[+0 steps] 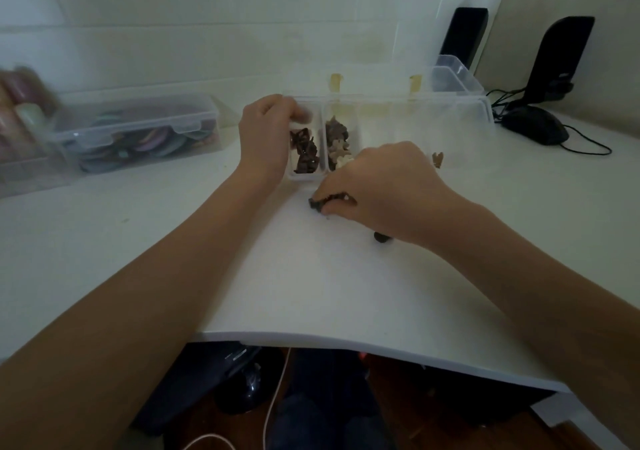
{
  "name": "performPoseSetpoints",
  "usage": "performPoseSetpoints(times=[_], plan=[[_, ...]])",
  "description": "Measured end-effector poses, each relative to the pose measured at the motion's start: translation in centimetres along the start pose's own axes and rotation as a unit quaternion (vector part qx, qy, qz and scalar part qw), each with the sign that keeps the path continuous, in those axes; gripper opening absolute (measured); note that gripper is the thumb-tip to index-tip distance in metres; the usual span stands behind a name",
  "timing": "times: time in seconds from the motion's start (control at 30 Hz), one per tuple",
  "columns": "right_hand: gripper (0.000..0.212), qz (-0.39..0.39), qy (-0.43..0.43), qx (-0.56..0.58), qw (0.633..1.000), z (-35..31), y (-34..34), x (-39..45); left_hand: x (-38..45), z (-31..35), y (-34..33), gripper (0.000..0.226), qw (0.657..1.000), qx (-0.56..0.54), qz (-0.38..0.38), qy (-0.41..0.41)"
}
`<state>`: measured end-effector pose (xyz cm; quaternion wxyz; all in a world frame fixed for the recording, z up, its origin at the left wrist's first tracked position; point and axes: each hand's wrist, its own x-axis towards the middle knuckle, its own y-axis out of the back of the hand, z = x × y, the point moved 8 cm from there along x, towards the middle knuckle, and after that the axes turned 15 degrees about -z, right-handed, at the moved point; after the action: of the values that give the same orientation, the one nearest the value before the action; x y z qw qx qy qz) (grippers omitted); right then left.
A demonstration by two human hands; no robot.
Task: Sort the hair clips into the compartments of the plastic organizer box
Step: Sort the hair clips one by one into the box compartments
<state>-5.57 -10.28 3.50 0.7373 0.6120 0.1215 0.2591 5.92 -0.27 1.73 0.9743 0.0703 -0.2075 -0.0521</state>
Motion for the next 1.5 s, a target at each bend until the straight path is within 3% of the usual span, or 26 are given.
performPoseSetpoints(times=[0.27, 0.5, 0.6, 0.73, 0.8, 1.0, 1.1, 1.5], plan=[[0.017, 0.022, -0.010, 0.078, 0.997, 0.4, 0.1, -0.2, -0.2, 0.3, 0.0, 0.022, 1.000, 0.002, 0.005, -0.009], [0.007, 0.178, -0.104, 0.268, 0.941, 6.2, 2.2, -1.1, -0.1, 0.7, -0.3, 0.025, 0.999, 0.022, -0.006, -0.027], [0.009, 0.158, -0.103, 0.256, 0.948, 5.8, 1.7, -0.9, -0.1, 0.6, -0.4, 0.033, 1.000, 0.015, -0.002, -0.025], [0.006, 0.119, -0.039, 0.231, 0.965, 3.5, 1.4, -0.5, -0.1, 1.0, -0.6, 0.021, 0.996, 0.069, -0.026, -0.044], [0.007, 0.093, -0.026, 0.208, 0.973, 2.9, 1.0, -0.4, -0.3, 0.9, -0.5, 0.019, 0.999, 0.031, -0.019, -0.036], [0.024, 0.085, -0.097, 0.175, 0.976, 3.6, 0.6, -0.3, -0.1, 0.6, -0.5, 0.016, 0.999, -0.012, -0.006, -0.029], [0.032, 0.045, -0.098, 0.147, 0.983, 2.6, 0.2, 0.2, -0.4, 0.9, -0.8, 0.016, 0.999, -0.005, -0.014, -0.044], [0.027, 0.013, -0.088, 0.144, 0.986, 3.4, -0.1, 0.3, -0.4, 0.9, -0.9, 0.013, 0.999, -0.023, -0.016, -0.033]])
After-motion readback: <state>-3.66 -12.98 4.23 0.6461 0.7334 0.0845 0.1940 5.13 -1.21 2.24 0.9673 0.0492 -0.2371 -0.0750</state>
